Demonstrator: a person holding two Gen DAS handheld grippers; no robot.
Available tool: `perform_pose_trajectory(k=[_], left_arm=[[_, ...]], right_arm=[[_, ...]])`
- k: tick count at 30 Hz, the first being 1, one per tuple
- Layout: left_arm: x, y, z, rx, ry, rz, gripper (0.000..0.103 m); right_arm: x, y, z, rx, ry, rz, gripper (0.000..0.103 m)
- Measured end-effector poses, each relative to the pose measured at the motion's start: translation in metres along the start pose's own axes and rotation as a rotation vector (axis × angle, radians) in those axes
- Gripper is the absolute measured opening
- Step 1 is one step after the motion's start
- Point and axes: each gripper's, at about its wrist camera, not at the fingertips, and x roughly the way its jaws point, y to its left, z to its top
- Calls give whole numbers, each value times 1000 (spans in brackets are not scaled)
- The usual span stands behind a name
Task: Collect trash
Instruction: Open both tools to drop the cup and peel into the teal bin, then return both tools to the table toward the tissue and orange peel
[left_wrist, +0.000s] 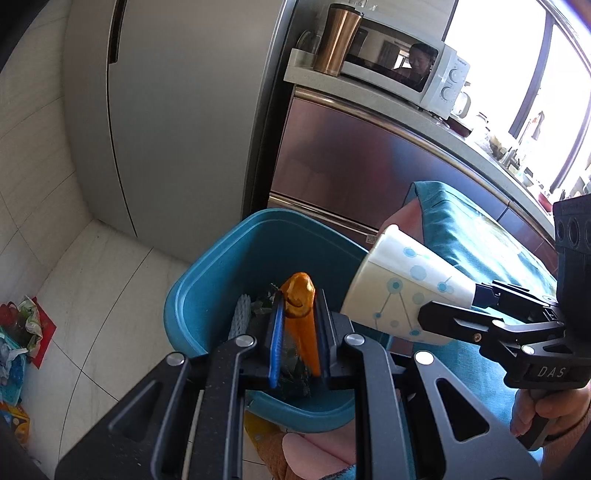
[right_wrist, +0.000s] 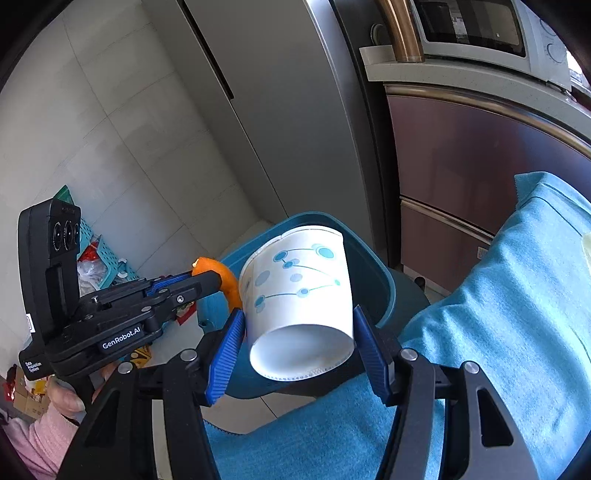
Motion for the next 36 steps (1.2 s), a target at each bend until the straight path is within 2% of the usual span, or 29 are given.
perform_pose_trajectory(k=[8, 12, 22, 29, 36], left_arm=[[19, 2, 3, 1, 24, 28, 16], [29, 4, 3, -7, 40, 49, 23], [37, 6, -7, -12, 57, 42, 29], [19, -5, -11, 16, 19, -18, 37], [-11, -36, -16, 88, -39, -133, 47]], right_arm=[[25, 5, 8, -1, 51, -4, 58], [32, 3, 13, 28, 68, 5, 62], [20, 0, 3, 53, 41, 24, 65], [-8, -2, -15, 57, -8, 32, 65], [-66, -8, -41, 56, -120, 5, 68]])
